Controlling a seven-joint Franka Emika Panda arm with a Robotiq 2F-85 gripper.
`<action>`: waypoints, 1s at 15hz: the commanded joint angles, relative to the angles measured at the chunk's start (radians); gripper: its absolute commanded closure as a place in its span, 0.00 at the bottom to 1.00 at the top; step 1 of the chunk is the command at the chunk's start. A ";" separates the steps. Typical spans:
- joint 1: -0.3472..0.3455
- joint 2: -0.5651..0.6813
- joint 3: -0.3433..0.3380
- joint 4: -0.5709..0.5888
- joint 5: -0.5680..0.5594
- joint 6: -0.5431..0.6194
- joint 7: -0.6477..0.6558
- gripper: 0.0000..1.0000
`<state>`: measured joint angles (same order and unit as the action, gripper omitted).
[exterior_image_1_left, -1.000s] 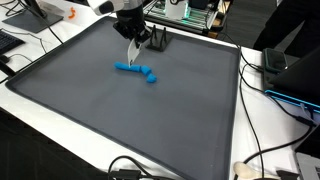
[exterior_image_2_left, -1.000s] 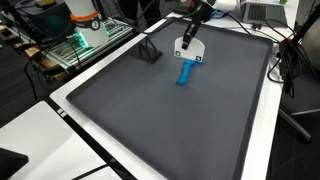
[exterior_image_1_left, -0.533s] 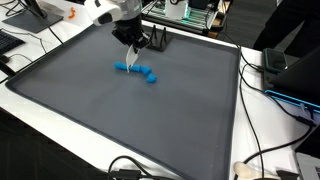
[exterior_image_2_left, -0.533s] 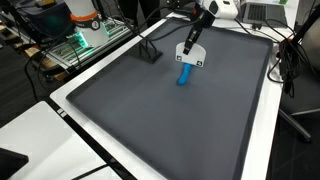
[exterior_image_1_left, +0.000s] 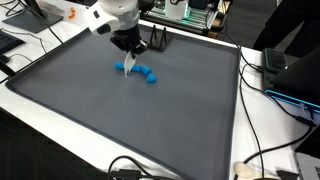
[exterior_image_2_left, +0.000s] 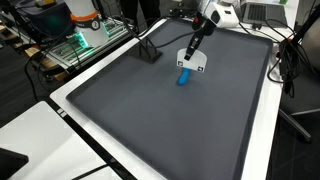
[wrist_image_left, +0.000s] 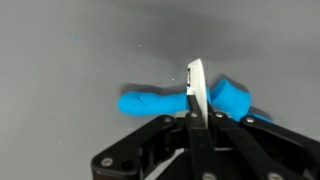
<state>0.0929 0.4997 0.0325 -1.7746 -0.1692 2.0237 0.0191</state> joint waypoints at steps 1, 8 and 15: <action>0.005 0.030 -0.010 0.015 -0.029 0.024 -0.011 0.99; 0.006 0.060 -0.008 0.022 -0.035 0.030 -0.020 0.99; 0.001 0.080 -0.004 0.006 -0.021 0.031 -0.033 0.99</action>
<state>0.0942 0.5485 0.0315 -1.7541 -0.1811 2.0333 0.0017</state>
